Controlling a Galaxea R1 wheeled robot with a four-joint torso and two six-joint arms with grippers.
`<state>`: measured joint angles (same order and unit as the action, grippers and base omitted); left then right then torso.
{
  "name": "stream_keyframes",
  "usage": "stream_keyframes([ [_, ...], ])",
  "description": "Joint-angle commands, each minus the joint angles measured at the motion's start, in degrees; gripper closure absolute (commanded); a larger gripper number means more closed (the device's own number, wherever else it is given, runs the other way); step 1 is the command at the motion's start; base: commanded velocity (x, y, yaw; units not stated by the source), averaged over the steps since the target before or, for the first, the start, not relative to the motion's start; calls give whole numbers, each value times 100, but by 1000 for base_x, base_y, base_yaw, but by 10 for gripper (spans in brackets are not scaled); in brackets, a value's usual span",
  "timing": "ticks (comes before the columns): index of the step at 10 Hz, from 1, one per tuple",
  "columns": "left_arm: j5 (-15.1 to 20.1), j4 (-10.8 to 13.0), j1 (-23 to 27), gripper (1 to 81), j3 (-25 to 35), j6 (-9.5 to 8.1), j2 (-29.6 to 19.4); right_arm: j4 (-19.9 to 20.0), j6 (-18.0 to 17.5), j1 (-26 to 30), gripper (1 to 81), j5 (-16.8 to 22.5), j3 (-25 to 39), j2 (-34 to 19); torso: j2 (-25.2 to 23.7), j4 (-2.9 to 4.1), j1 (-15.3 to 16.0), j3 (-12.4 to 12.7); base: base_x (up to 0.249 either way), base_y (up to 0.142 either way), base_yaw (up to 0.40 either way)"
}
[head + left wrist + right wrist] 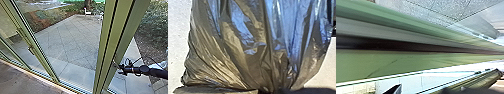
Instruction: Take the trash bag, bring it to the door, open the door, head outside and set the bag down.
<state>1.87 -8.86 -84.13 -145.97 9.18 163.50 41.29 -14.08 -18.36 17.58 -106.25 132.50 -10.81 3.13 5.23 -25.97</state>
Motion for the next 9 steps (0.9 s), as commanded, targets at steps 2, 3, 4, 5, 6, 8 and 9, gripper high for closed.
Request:
stream_keyframes([
  [2, 490, -63, 14, 811, 7, 22, -98, 257, -350, 1294, 10, -132, -562, -538, 5, 0, 2, -2, 0, 0, 0],
  [3, 490, -63, 14, 811, 7, 22, -98, 187, -350, 1391, 10, -123, -571, -599, 7, 2, 5, -5, 0, 0, 0],
  [4, 490, -63, 14, 811, 7, 22, -98, 160, -350, 1453, 10, 17, -580, -661, 11, 5, 9, -7, 0, 0, 0],
  [5, 490, -63, 14, 811, 7, 22, -97, 134, -350, 1531, 10, 175, -580, -731, 13, 6, 11, -9, 0, 0, 0],
  [6, 490, -72, 14, 811, 7, 22, -98, 47, -350, 1654, 10, 193, -580, -792, 13, 6, 11, -9, 0, 0, 0],
  [8, 490, -72, 14, 811, 7, 14, -98, -269, -367, 2041, 10, 718, -701, -916, 15, 9, 15, -11, 0, 0, 0],
  [9, 490, -63, 14, 811, 7, 14, -98, -497, -367, 2320, 10, 1095, -860, -959, 19, 9, 18, -11, 0, 0, 0],
])
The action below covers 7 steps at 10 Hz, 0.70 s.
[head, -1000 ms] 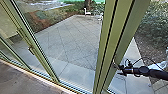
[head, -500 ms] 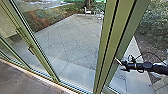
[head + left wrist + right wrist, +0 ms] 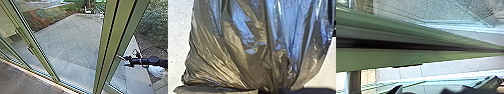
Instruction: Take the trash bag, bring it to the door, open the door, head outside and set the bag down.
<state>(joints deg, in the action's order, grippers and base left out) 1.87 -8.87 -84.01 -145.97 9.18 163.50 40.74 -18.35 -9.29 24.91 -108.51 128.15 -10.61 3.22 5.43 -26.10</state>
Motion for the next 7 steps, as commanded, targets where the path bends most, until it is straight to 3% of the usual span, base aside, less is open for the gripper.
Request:
stream_keyframes([
  [1, 490, -62, 2, 811, 7, 22, -89, -628, 42, 1661, 10, 637, -749, -568, 0, 0, 0, 2, 0, 0, 0],
  [5, 490, -44, 2, 811, 16, 22, -63, -1505, 15, 2777, 10, 1795, -1364, -516, 2, 2, 0, -2, 0, 0, 0],
  [7, 490, -44, 2, 811, 25, 31, -54, -2132, 15, 3190, 10, 2299, -1479, -436, 5, 2, 0, -5, 0, 0, 0],
])
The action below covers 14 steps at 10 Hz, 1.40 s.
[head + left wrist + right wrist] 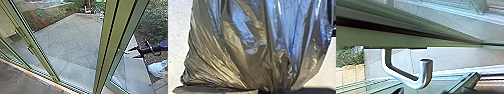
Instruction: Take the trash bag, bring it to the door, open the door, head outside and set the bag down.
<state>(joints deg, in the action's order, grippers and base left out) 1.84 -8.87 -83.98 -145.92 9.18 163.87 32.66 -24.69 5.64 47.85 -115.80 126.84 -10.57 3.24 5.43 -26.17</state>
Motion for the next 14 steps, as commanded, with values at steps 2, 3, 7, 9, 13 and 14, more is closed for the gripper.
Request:
stream_keyframes([
  [2, 493, -36, 0, 811, 20, 31, -82, -2042, 649, 2023, 10, 496, -891, -244, 0, 0, -2, 0, 0, 0, 0],
  [3, 493, -35, 0, 811, 28, 31, -82, -2457, 649, 2233, 10, 726, -900, -244, 0, 0, -2, 0, 0, 0, 0],
  [7, 484, -35, 0, 811, 20, 31, -55, -4681, 658, 2937, 10, 1587, -618, -288, 2, 0, 2, 0, 0, 0, 0],
  [9, 484, -53, -9, 811, 11, 22, -55, -5591, 702, 2972, 10, 1886, -50, -498, 2, 0, 7, 0, 0, 0, 0],
  [13, 484, -97, -79, 811, 11, 22, -55, -6937, 789, 2841, 10, 1869, 444, -859, 5, 0, 9, 0, 0, 0, 0],
  [14, 484, -97, -106, 811, 19, 22, -47, -7228, 938, 2735, 10, 1860, 637, -999, 5, 0, 11, 0, 0, 0, 0],
])
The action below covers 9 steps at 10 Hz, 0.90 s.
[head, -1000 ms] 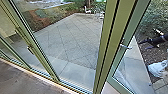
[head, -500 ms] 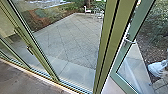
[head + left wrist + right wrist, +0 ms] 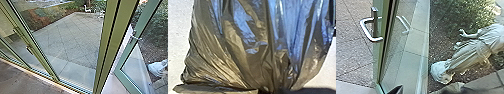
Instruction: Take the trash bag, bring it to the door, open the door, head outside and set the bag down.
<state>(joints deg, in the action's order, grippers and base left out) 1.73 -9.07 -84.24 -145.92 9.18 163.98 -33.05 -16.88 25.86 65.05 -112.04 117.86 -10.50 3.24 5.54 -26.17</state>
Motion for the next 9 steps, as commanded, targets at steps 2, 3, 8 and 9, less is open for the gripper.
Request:
stream_keyframes([
  [2, 495, -77, -115, 811, 37, 22, -22, -1283, 370, 679, 10, -71, 456, -392, 0, 0, 0, 0, 0, 0, 0],
  [3, 504, -86, -124, 811, 37, 22, 4, -1511, 519, 635, 10, -238, 421, -471, 0, 0, 0, 0, 0, 0, 0],
  [8, 495, -130, -133, 811, 11, 14, 4, -2742, 853, 450, 10, -616, 342, -910, 0, 0, 0, 0, 0, 0, 0],
  [9, 495, -165, -141, 811, 11, 22, -4, -2968, 880, 441, 10, -616, 386, -1006, 0, 0, 0, 0, 0, 0, 0],
])
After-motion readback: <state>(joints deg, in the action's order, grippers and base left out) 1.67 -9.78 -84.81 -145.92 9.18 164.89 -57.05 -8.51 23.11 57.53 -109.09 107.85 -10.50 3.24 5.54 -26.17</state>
